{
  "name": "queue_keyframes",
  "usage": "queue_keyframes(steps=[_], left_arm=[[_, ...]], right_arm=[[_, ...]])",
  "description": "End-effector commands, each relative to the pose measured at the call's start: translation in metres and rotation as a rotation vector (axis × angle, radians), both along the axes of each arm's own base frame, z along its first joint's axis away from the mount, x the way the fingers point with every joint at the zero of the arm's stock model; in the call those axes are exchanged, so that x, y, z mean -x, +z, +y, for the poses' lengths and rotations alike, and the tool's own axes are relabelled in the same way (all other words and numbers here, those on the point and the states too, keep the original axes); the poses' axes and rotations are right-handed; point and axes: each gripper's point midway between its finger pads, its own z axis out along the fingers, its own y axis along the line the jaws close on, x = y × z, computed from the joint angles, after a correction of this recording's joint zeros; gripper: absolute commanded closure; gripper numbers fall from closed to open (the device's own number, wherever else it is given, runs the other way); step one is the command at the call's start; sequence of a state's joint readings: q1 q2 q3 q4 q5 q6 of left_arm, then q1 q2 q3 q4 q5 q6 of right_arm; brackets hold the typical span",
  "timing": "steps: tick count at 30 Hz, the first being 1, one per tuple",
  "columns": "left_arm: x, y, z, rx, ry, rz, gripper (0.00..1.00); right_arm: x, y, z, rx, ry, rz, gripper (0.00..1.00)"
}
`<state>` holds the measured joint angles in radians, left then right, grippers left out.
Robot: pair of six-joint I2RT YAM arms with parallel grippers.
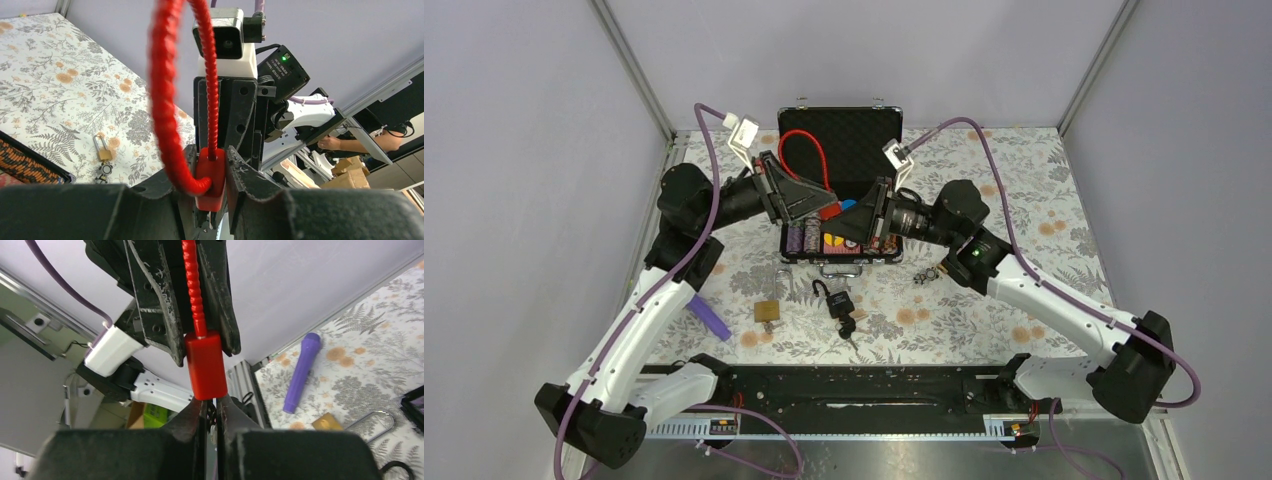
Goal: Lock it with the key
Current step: Lock the lock.
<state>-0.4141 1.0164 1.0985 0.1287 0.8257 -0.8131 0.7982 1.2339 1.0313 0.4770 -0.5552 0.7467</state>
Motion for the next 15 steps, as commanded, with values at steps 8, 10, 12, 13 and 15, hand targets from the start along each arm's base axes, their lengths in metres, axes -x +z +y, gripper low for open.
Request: queue_keyframes(steps=[8, 10, 12, 13, 15], left_arm=[[0.007, -0.002, 0.006, 0.023, 0.029, -0.016, 0.31], [0.005, -0.01, 0.009, 0.006, 0.057, 0.001, 0.28], [0.003, -0.016, 0.011, 0.004, 0.083, 0.02, 0.29], [0.002, -0.016, 0.012, 0.009, 0.092, 0.028, 0.31], [-0.001, -0.015, 0.013, 0.03, 0.109, 0.04, 0.35]], right_arm=[[-0.015, 0.034, 0.005, -0.155, -0.025, 0.082, 1.0], [-0.014, 0.034, 0.007, -0.161, -0.012, 0.092, 1.0], [-0.013, 0.031, 0.008, -0.154, 0.002, 0.093, 1.0], [-0.012, 0.028, 0.008, -0.148, 0.01, 0.092, 1.0], [-0.009, 0.025, 0.009, -0.135, 0.026, 0.087, 1.0]])
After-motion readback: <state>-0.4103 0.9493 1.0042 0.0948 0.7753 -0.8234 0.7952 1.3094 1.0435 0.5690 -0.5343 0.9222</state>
